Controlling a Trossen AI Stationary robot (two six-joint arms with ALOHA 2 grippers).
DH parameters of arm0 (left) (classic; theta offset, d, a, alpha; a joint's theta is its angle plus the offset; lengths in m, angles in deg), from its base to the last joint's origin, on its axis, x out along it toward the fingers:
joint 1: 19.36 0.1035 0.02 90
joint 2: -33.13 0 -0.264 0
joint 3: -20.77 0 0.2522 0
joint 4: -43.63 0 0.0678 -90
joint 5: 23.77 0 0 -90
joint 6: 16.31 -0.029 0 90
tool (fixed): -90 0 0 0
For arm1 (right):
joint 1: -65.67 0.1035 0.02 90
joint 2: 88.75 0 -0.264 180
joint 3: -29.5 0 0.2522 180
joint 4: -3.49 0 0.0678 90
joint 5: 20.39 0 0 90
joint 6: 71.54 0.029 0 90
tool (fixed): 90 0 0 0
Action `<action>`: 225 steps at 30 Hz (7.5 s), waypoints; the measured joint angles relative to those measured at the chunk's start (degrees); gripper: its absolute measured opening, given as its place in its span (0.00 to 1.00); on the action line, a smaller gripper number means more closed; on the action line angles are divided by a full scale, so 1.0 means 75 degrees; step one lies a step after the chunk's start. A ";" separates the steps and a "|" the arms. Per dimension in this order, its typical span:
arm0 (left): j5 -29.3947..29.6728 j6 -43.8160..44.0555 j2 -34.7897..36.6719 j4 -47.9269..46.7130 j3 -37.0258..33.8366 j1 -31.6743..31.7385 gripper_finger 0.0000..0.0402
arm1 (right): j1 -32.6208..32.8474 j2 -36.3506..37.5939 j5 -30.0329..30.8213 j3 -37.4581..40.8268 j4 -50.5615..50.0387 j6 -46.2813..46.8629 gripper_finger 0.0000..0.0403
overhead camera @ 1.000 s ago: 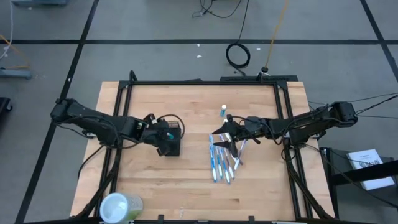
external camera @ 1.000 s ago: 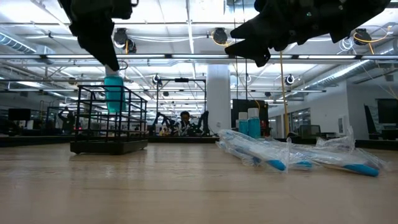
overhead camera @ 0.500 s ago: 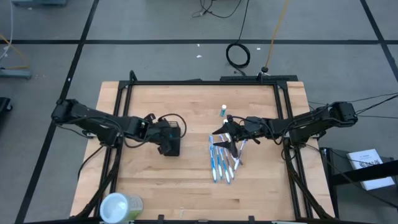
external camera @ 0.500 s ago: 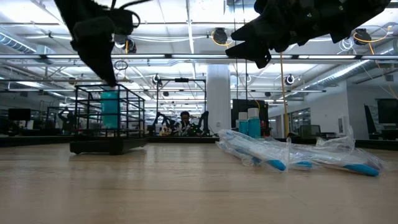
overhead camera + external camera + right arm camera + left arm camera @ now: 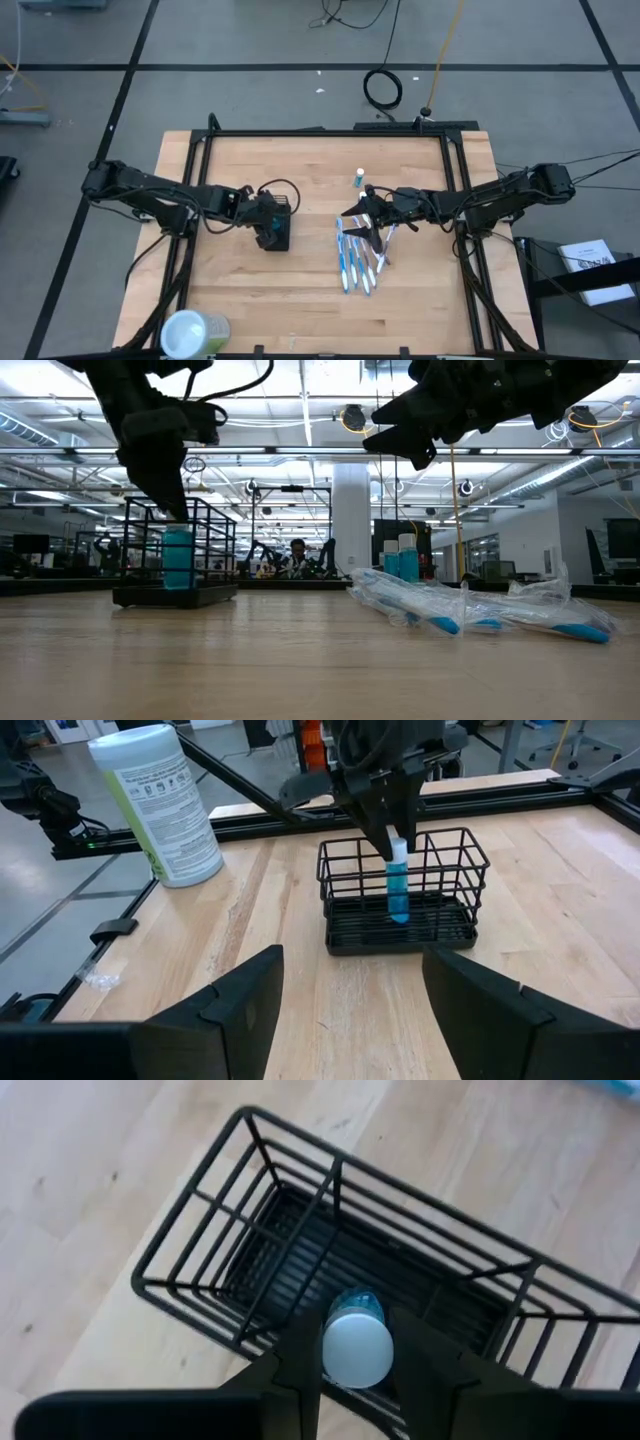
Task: Pick & Place toothbrushing station
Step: Put the right mouthwash into the middle compartment of the mesh organizer, then put the bottom mouthwash into the middle compartment of the mesh organizer
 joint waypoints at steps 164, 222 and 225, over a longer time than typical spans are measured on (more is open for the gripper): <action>0.0971 -0.3052 0.4407 0.5785 -0.2465 0.0874 0.54 | -0.2436 -0.2397 0.0454 0.2457 0.3396 -0.1202 0.31; 0.0724 -0.2419 0.4406 0.5438 -0.2465 0.0833 0.54 | -0.2415 -0.3969 -0.0290 0.1812 0.4234 0.0056 0.22; 0.0643 -0.2393 0.4270 0.5673 -0.2465 0.0833 0.54 | -0.2288 -0.3958 -0.0829 0.1479 0.4371 -0.0098 0.18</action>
